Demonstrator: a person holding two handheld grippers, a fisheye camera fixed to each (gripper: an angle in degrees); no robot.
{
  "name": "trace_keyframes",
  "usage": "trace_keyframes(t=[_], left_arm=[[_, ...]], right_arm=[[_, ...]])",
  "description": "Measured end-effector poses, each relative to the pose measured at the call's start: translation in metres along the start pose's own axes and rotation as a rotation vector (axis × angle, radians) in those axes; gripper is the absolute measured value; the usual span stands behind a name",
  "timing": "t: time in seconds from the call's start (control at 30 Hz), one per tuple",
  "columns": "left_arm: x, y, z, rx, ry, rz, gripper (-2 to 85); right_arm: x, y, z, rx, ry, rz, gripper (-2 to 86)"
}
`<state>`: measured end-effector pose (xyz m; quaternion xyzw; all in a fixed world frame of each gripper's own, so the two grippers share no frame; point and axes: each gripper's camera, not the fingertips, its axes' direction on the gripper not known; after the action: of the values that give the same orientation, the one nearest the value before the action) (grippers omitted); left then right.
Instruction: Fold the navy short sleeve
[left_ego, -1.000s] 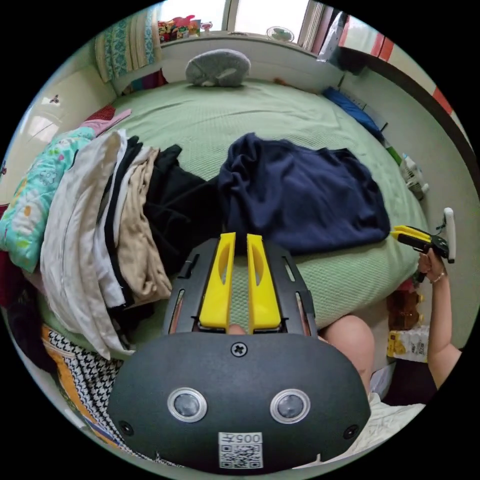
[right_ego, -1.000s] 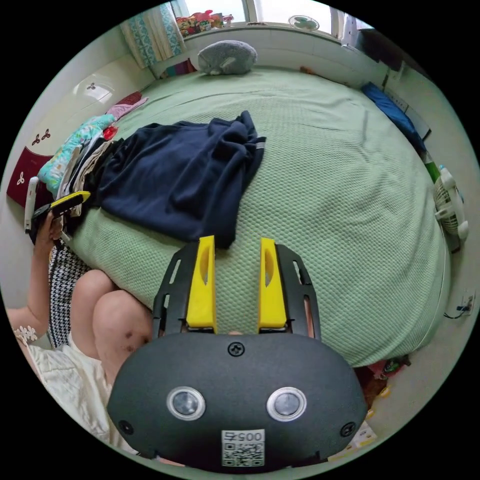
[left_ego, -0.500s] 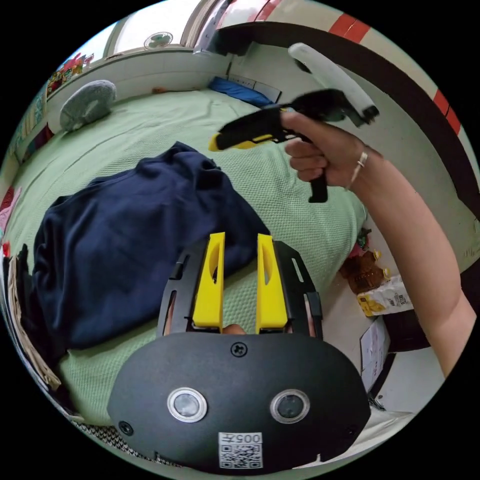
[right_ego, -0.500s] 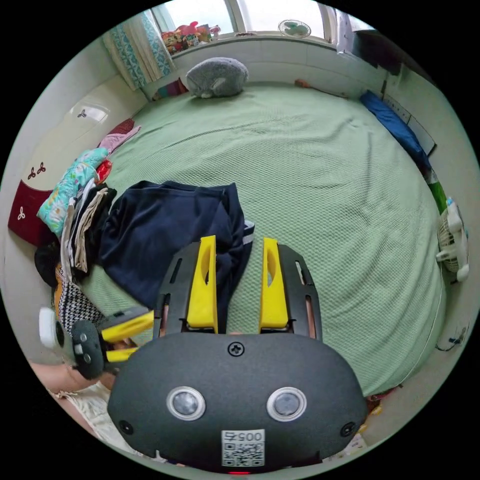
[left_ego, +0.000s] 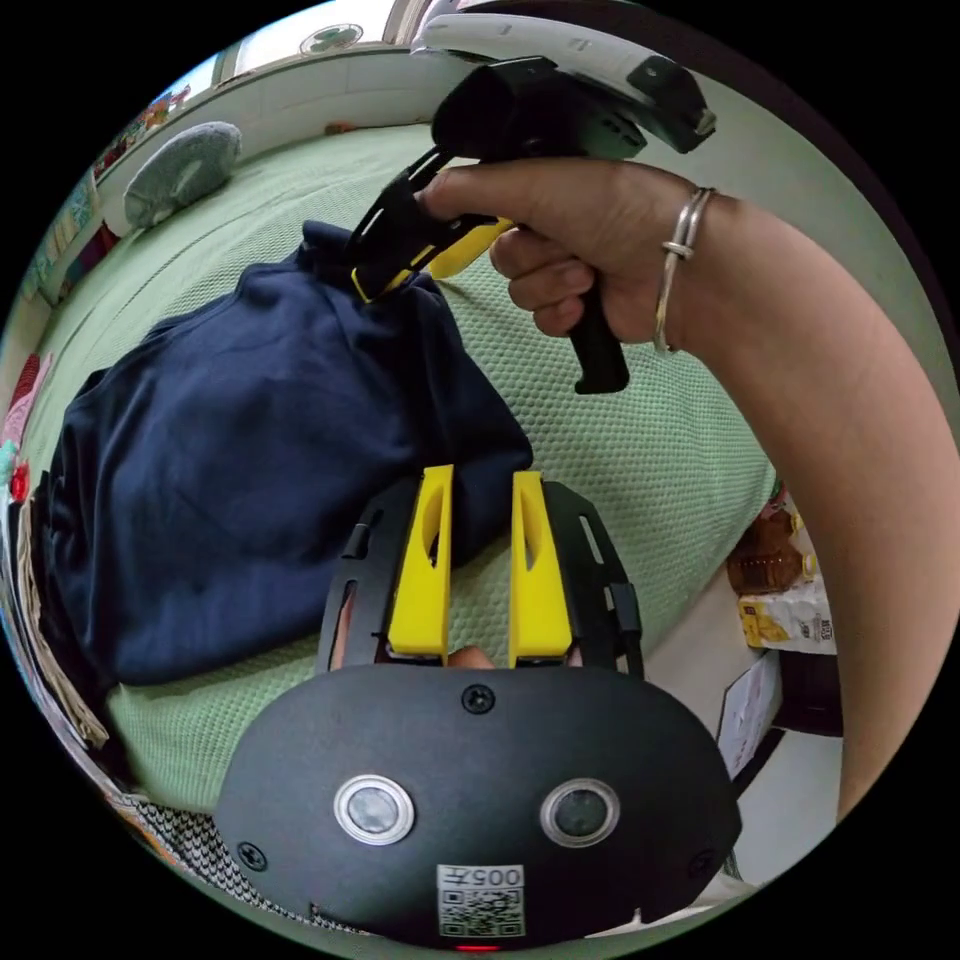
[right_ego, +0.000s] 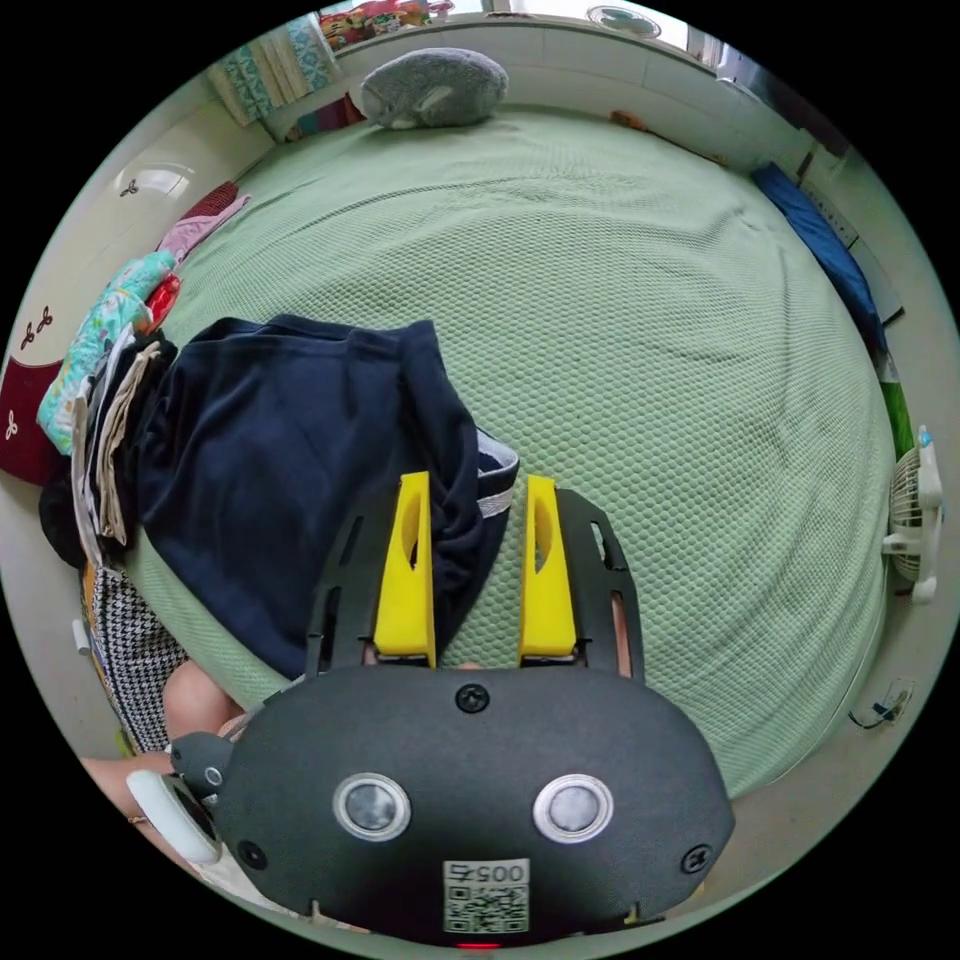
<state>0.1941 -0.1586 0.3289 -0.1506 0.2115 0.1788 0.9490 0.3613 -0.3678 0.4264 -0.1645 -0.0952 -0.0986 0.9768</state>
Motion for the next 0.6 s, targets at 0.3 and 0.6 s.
trace_keyframes(t=[0.3, 0.6], left_arm=[[-0.053, 0.046, -0.061, 0.135, 0.148, -0.014, 4.9], [-0.146, 0.112, -0.145, 0.254, 0.179, -0.094, 4.8]], right_arm=[[-0.017, -0.026, -0.037, 0.018, -0.093, 0.049, 1.6], [-0.135, -0.073, -0.100, 0.041, -0.072, -0.017, 1.5]])
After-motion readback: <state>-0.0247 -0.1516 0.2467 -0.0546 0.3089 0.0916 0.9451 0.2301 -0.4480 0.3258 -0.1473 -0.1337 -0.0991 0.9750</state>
